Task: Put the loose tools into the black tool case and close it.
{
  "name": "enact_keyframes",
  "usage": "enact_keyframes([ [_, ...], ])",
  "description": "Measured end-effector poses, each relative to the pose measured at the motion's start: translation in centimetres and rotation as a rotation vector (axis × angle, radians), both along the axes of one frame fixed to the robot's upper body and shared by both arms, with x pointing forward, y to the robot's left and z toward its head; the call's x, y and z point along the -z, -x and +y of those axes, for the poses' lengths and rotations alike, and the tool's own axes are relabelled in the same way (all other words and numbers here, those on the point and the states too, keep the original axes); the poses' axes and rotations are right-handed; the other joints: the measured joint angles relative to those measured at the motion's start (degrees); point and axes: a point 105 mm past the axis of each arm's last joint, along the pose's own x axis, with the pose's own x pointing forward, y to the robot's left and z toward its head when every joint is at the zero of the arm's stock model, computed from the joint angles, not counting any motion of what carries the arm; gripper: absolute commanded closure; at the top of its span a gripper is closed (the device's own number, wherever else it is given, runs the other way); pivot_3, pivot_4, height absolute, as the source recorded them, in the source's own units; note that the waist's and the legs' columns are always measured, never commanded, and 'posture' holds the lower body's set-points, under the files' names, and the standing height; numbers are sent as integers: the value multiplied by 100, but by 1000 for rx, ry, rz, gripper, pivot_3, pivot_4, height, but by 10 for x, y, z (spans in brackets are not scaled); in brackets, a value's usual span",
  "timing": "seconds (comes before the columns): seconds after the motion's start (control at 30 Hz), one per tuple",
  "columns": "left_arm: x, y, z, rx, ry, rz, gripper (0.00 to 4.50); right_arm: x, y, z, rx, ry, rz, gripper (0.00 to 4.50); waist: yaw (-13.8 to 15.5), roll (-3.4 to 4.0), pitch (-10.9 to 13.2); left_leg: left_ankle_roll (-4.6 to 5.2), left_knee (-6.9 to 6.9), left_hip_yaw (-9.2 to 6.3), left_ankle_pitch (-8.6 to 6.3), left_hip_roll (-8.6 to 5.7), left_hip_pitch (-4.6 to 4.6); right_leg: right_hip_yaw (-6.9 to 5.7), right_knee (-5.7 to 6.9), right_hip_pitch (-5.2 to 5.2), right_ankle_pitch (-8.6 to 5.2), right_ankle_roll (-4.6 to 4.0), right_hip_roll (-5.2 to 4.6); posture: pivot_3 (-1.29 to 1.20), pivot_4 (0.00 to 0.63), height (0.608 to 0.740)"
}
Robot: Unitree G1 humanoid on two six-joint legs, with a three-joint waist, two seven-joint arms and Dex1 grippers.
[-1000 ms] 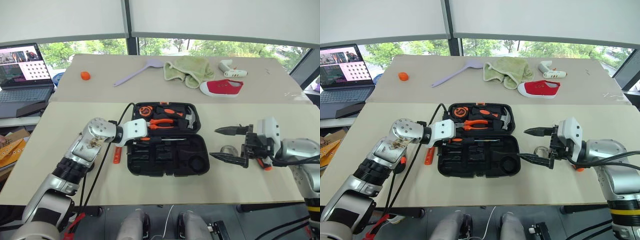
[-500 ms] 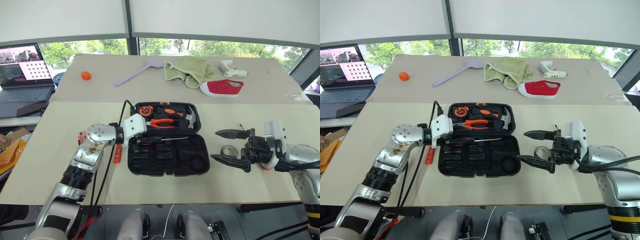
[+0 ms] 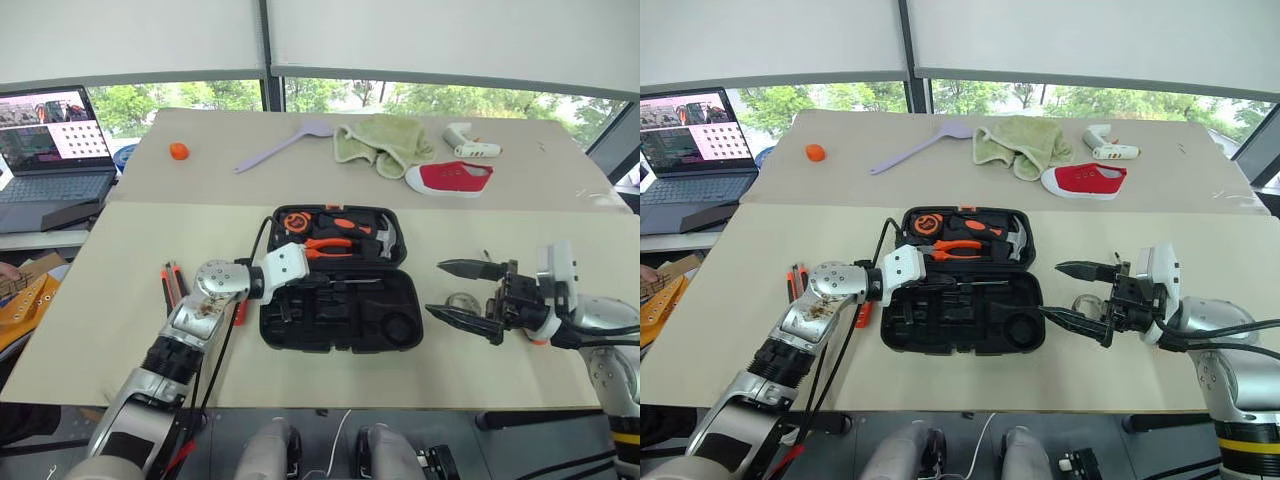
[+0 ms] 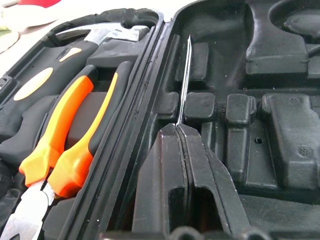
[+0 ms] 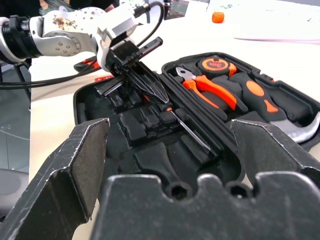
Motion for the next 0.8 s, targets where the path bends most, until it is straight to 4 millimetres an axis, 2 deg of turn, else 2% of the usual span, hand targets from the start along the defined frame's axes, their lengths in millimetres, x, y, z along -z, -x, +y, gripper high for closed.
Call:
enact_keyframes([
  [0.13,0,4,4,-9,48,-16,4447,9,0,-13,87,8,25,0,-2,2,-1,31,-10,-8,-25,6,39,0,-18,40,-2,1,-9,0,150,740],
  [0.17,0,9,8,-5,84,-15,3955,14,2,-19,120,7,40,0,-2,2,-1,24,-14,-8,-22,6,38,1,-19,37,-2,1,-13,0,150,740],
  [0.23,-10,19,19,0,220,6,3446,22,8,-35,203,-3,63,0,-4,2,2,-2,-19,-9,-7,8,25,2,-19,22,-3,0,-25,0,150,740],
  [0.27,-28,26,26,10,330,-4,2919,25,14,-46,257,-9,64,0,-7,3,3,-4,-19,-9,-5,8,20,-1,-17,16,-3,0,-38,0,150,740],
  [0.33,-50,33,38,17,403,-58,2308,29,22,-57,305,-14,66,0,-8,4,3,-5,-19,-11,-4,8,25,-3,-17,23,-3,0,-52,0,150,740],
  [0.37,-61,37,48,8,420,-94,2153,31,28,-64,337,-13,67,0,-7,6,2,-5,-22,-10,-5,8,33,-4,-19,30,-3,0,-51,0,150,740],
  [0.4,-65,43,64,-23,413,-114,1730,38,38,-74,380,-7,80,0,-6,14,-1,-4,-33,-9,-6,6,52,-4,-26,47,-4,0,-51,0,150,740],
  [0.43,-62,48,76,-51,395,-106,1278,41,44,-82,414,-1,82,0,-6,25,-8,-1,-48,-6,-9,2,65,-3,-34,54,-6,4,-46,0,150,740],
  [0.47,-52,60,94,-84,361,-74,1037,49,56,-94,476,7,101,0,-20,39,-16,1,-59,1,-12,-1,69,2,-37,52,-9,6,-45,0,150,740],
  [0.53,-31,76,112,-126,323,8,197,64,71,-112,565,17,146,0,-47,52,-18,7,-62,4,-17,-3,70,5,-36,49,-13,12,-46,0,150,740],
  [0.57,-23,83,118,-142,311,42,11,70,76,-118,599,23,166,0,-59,52,-16,23,-61,4,-35,-3,68,5,-38,46,-14,12,-45,0,150,740],
  [0.6,-15,93,126,-153,311,66,11,75,83,-123,630,41,166,0,-70,53,-17,-14,-61,3,-59,-2,66,5,-42,41,-18,13,-46,0,150,740],
  [0.67,-10,104,136,-175,318,83,11,79,90,-130,674,49,162,0,-78,55,-17,-20,-62,-3,-62,0,72,5,-43,37,-42,34,-48,0,150,740],
  [0.73,-1,125,148,-209,313,131,11,87,99,-140,755,80,165,0,-106,57,-18,-26,-69,-3,-67,3,78,10,-45,24,-63,13,-75,0,150,740],
  [0.8,3,139,149,-206,311,177,11,92,104,-150,823,107,173,0,-103,66,-17,-27,-70,-3,-67,0,76,9,-45,20,-65,14,-81,0,150,740],
])
